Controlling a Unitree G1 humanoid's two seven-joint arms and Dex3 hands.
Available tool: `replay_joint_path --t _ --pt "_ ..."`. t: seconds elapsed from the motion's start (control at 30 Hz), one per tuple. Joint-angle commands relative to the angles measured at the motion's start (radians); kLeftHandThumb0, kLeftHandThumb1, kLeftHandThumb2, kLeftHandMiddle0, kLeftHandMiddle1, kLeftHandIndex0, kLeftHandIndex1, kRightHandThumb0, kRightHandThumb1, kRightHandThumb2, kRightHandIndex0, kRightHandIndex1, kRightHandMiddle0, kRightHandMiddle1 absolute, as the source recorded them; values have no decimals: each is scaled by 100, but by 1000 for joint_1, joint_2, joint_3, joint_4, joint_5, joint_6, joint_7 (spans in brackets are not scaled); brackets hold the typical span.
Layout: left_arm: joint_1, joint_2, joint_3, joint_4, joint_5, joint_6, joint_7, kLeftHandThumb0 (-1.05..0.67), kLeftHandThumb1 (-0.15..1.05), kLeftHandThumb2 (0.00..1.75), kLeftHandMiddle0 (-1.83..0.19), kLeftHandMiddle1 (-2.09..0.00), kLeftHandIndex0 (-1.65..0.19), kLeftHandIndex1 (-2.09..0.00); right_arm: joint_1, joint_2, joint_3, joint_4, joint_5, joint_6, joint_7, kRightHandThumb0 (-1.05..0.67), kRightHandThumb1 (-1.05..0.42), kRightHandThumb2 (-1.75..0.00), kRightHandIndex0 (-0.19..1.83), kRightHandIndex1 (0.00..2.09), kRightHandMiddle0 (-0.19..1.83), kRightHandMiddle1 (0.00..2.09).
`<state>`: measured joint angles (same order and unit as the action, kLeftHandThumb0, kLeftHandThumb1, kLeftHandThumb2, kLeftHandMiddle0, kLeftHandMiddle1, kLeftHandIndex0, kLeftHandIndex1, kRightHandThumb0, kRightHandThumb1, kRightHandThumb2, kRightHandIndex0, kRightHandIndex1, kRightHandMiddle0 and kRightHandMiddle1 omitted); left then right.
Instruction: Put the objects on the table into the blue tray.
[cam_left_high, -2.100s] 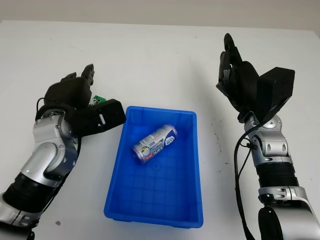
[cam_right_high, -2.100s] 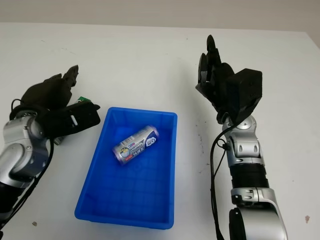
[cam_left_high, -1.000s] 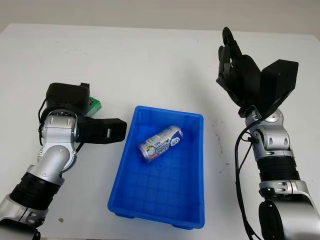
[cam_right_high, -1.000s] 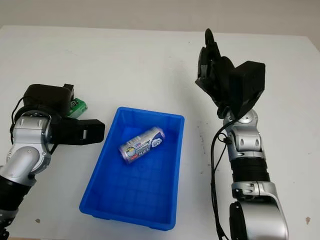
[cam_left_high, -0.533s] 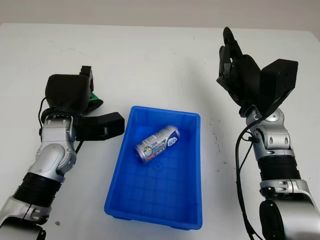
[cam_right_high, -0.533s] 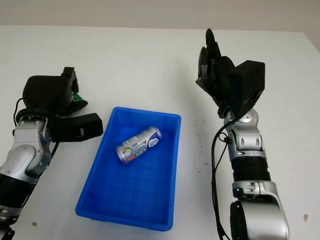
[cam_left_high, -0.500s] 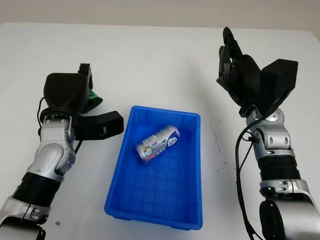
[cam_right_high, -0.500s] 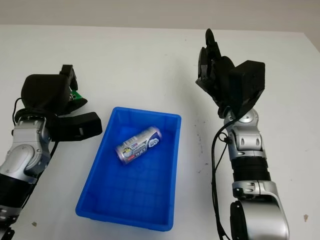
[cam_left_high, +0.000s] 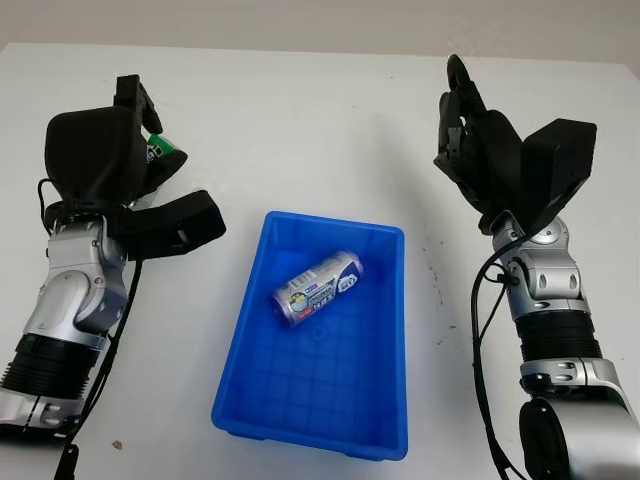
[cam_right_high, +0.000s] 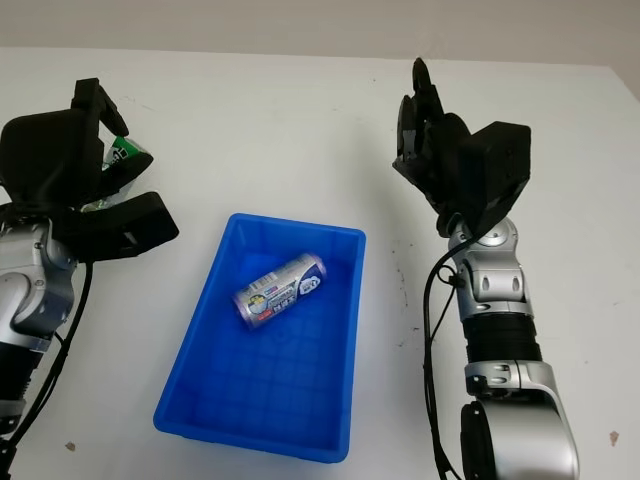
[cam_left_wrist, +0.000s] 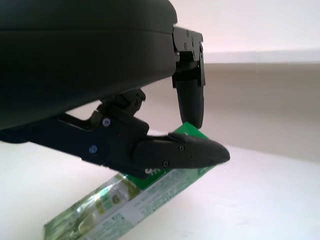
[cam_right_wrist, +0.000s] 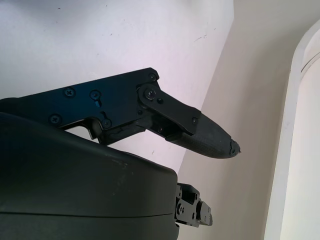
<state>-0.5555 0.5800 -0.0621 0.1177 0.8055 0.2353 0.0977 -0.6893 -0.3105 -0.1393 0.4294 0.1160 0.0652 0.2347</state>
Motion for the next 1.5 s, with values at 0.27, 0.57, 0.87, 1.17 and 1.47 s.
replay_joint_path --t 0.27,0.57,0.87,1.17,1.47 --pt "-26 -69 229 -270 -548 -82 -215 -37 105 38 -87 -209 -40 -209 21 -11 4 -30 -4 5 15 -59 -105 -89 -19 0 -19 0" --pt "-119 -87 299 -388 -844 148 -327 -38 105 39 -100 -209 -80 -209 31 -5 1 -47 -7 28 13 -60 -105 -88 -19 0 -19 0" --pt "-142 -49 275 -455 -934 238 -394 -38 105 39 -110 -209 -82 -209 40 2 -2 -36 -6 -2 11 -60 -105 -86 -19 0 -19 0" --pt "-110 -28 215 -397 -810 170 -370 -44 105 36 -104 -209 -79 -209 17 -8 -11 -28 5 -13 19 -61 -105 -81 -19 0 -19 0" --pt "-103 -22 169 -279 -700 46 -330 -46 105 32 -92 -209 -31 -201 -4 -19 -10 -36 5 -21 33 -63 -105 -77 -19 0 -19 0"
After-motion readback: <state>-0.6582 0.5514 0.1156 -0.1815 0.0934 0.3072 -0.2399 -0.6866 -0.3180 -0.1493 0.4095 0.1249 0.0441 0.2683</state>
